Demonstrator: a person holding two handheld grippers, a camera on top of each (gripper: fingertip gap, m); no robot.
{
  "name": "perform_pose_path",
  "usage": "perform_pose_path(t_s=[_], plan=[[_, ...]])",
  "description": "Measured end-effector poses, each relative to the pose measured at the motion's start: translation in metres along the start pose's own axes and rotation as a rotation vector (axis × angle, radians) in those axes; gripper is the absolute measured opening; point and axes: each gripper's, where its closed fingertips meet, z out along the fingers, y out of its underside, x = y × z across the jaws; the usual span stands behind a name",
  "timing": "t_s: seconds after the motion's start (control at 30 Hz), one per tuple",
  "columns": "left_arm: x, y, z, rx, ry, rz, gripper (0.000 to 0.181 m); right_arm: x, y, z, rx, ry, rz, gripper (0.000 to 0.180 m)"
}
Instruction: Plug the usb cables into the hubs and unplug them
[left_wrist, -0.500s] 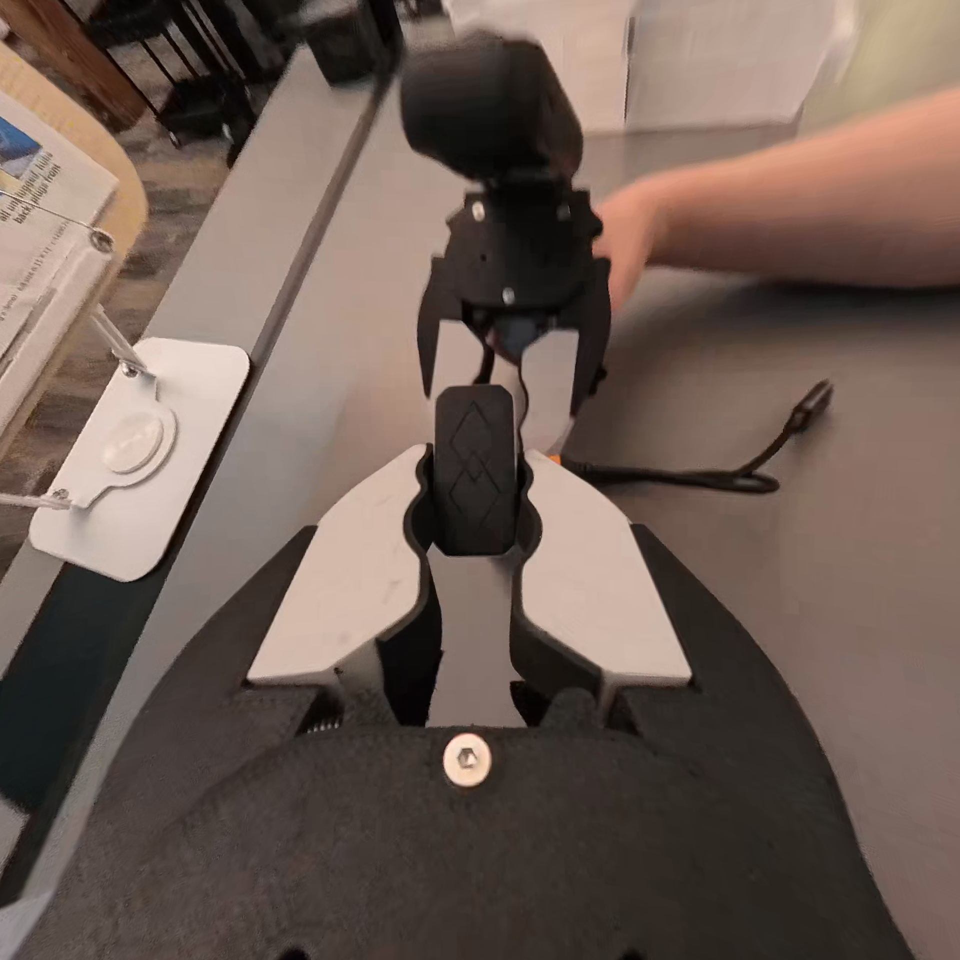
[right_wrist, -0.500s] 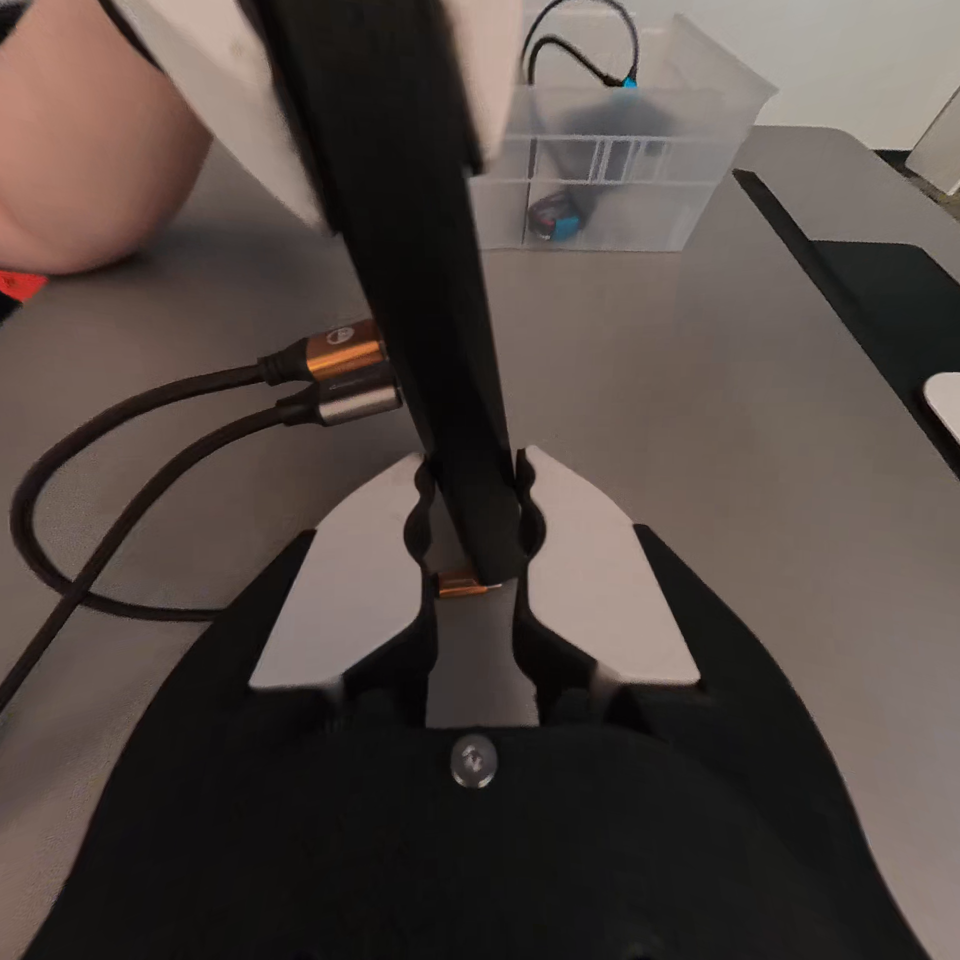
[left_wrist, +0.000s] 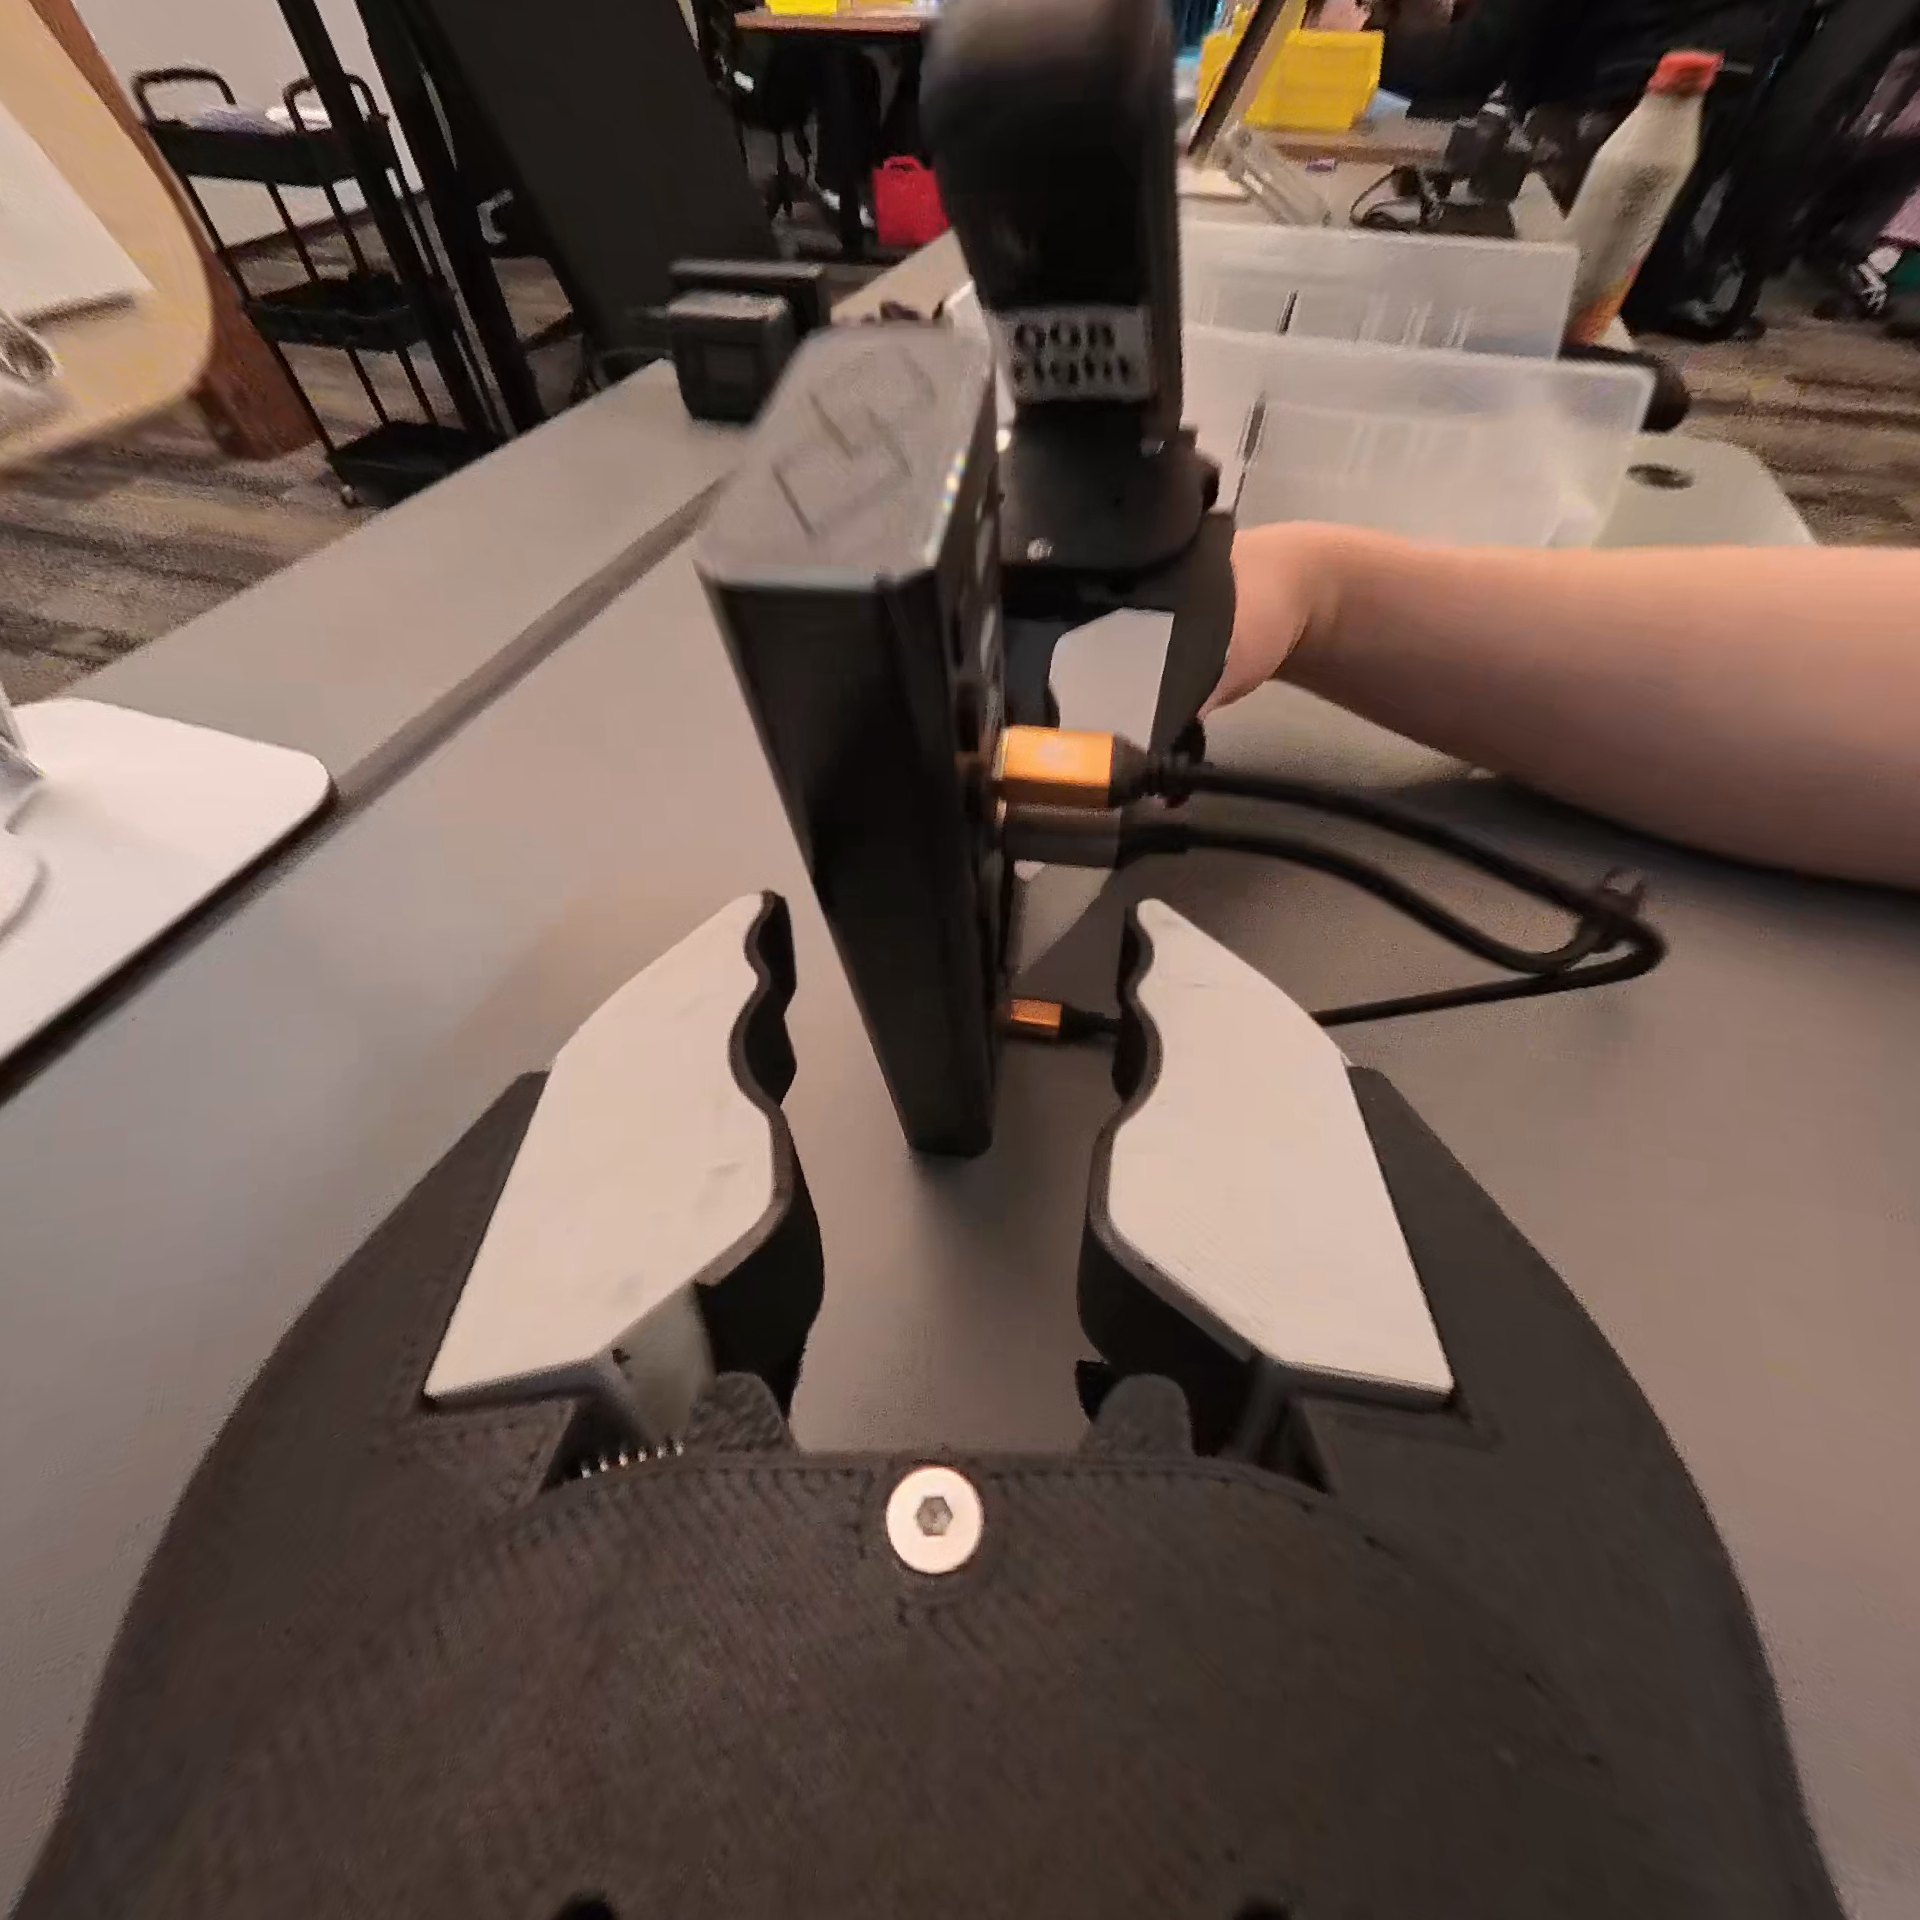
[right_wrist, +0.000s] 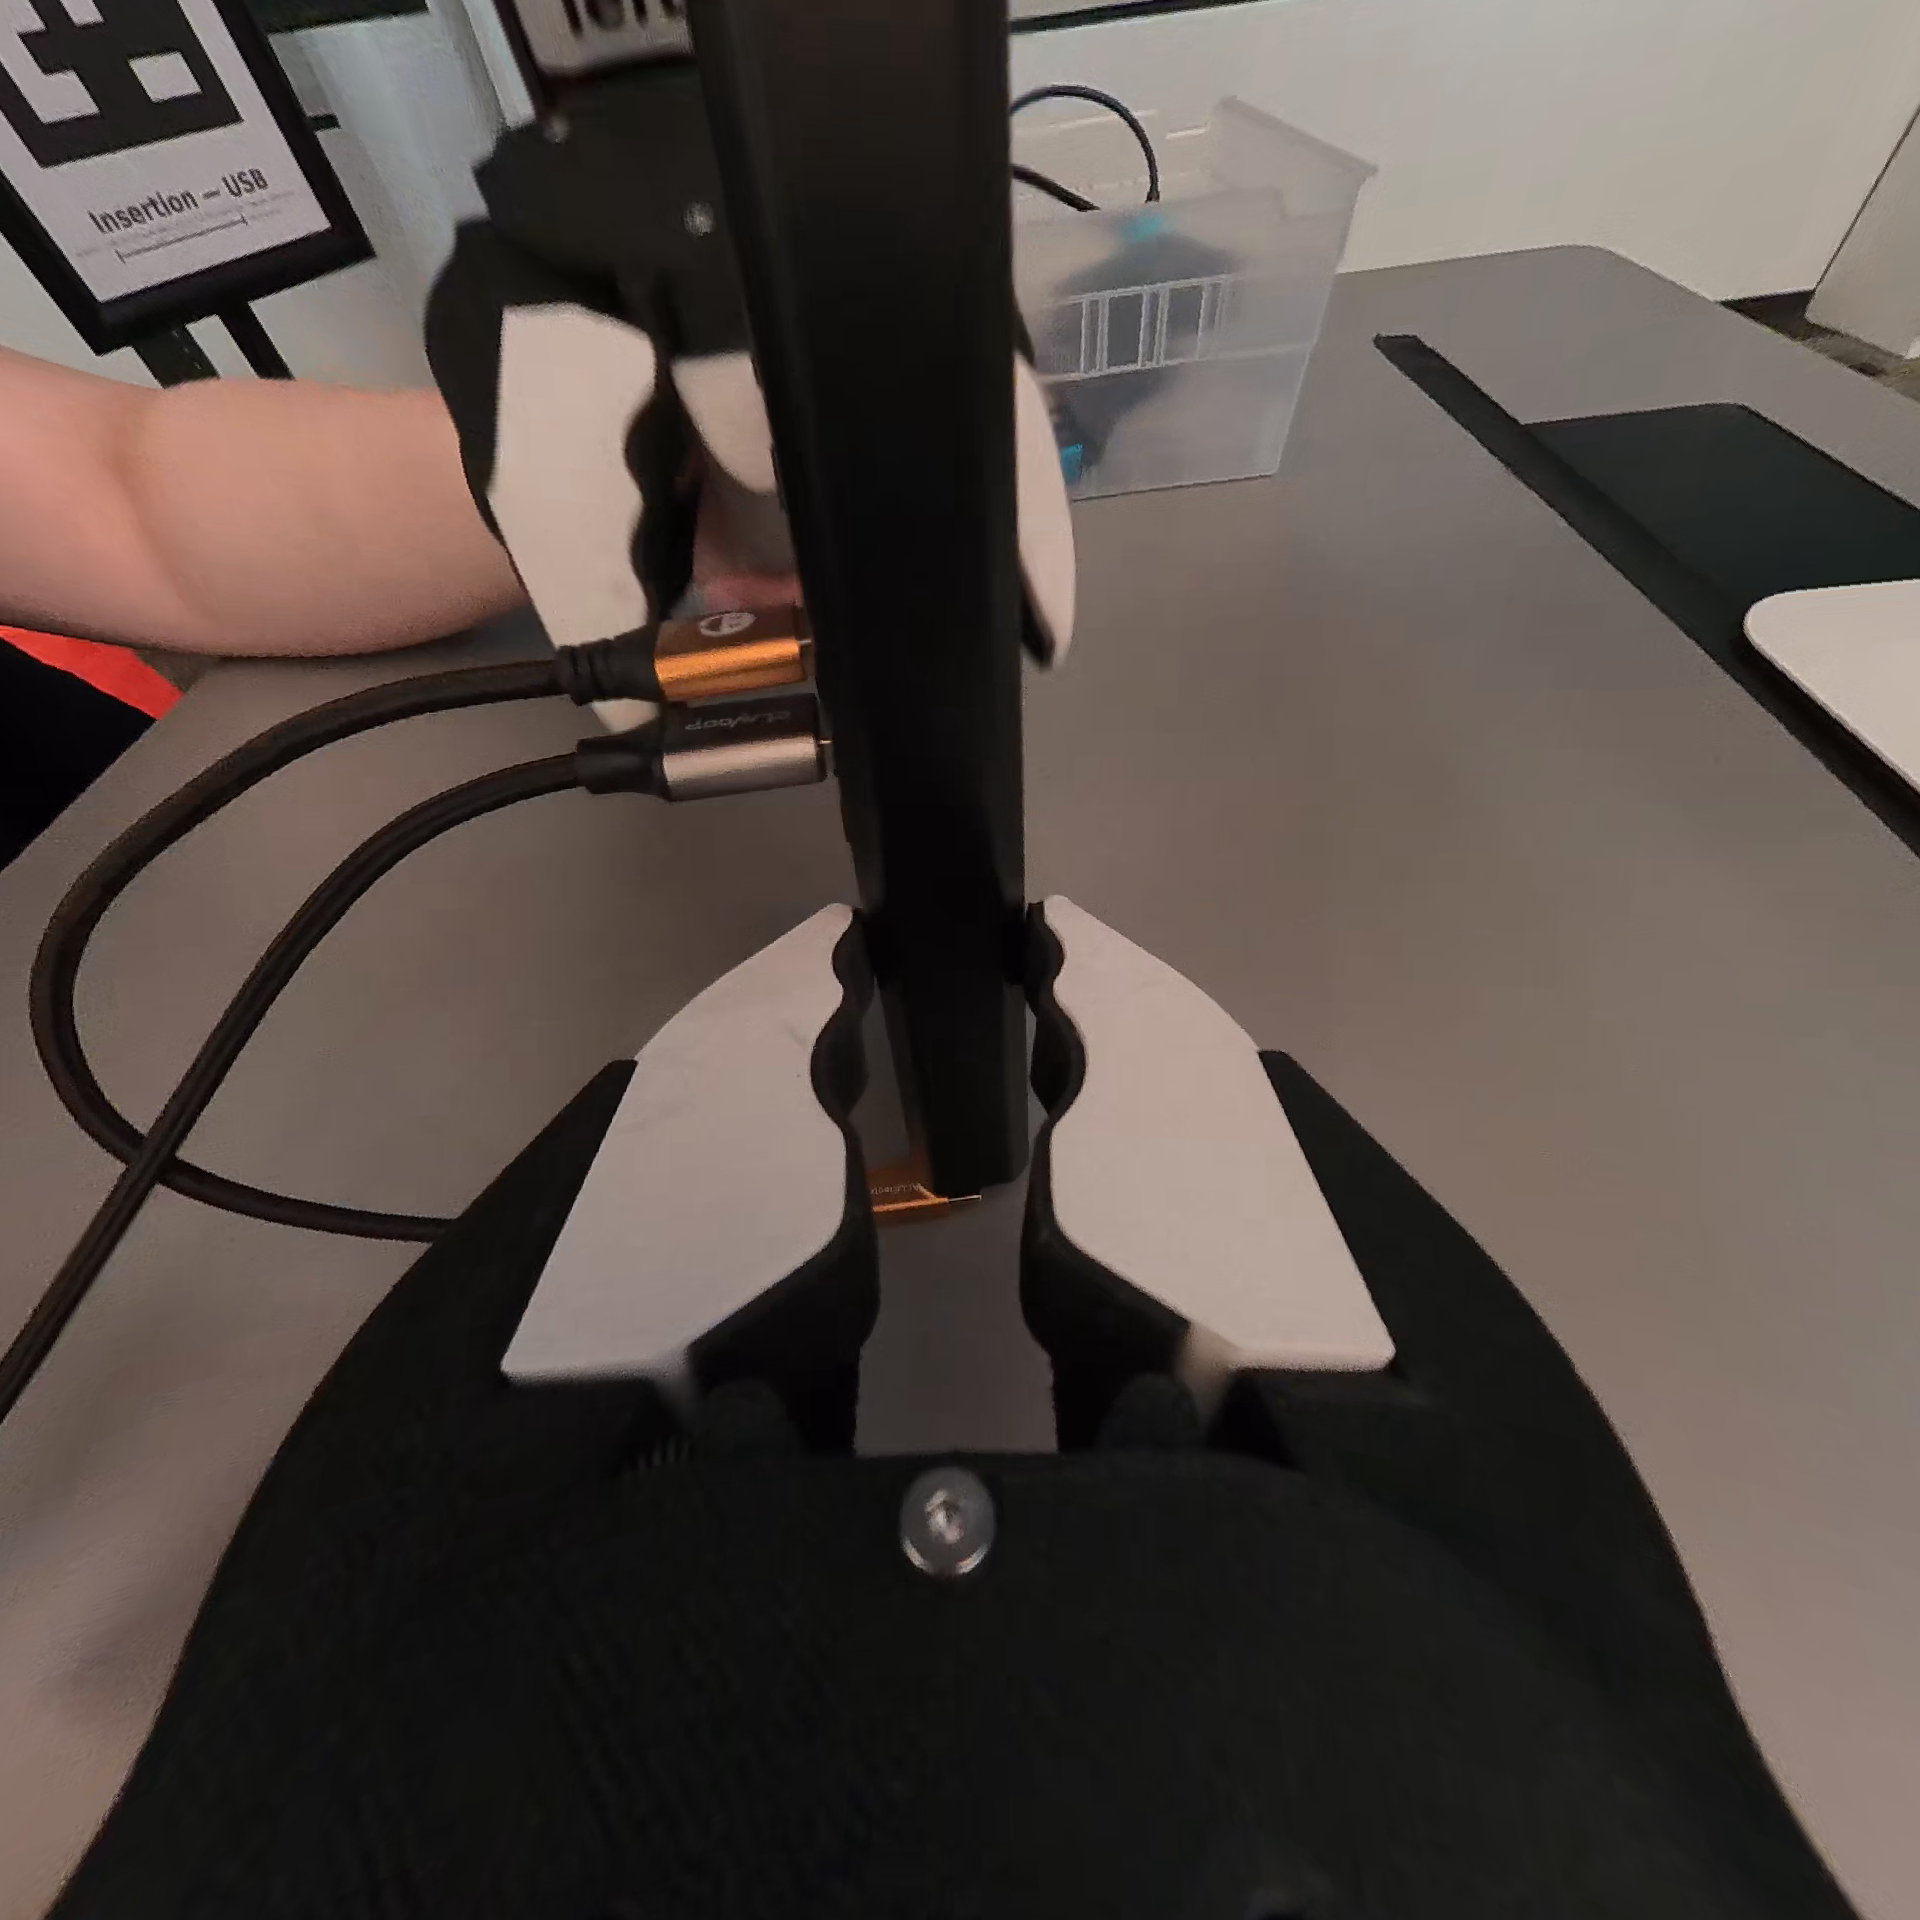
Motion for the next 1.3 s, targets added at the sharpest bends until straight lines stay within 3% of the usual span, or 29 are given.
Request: perform_pose_path(t_s=[0.17,0.43,0.53,0.63,0.83,1.17,1.3], plan=[[-0.003,0.01,0.012,0.043,-0.028,0.002,0.03,-0.003,0.0,0.002,-0.006,-0.007,-0.017,0.029],[-0.008,0.014,0.004,0.034,-0.031,0.006,0.029,0.0,0.012,0.01,-0.117,0.034,-0.062,0.026],[-0.006,0.018,0.013,0.023,-0.025,-0.015,0.044,-0.006,0.012,0.018,-0.123,0.004,-0.054,0.027],[0.0,0.014,0.013,0.045,-0.001,0.009,0.033,-0.008,0.011,0.022,-0.128,-0.001,-0.066,0.026],[-0.001,0.023,0.016,-0.02,-0.025,0.018,0.034,-0.004,0.025,0.011,-0.2,0.009,-0.046,0.026],[-0.003,0.044,0.023,-0.171,-0.018,-0.032,0.032,0.006,-0.023,-0.03,0.044,0.068,-0.005,0.027],[0.0,0.044,0.025,-0.182,-0.013,0.005,0.03,0.009,-0.023,-0.036,0.072,0.073,0.025,0.027]])
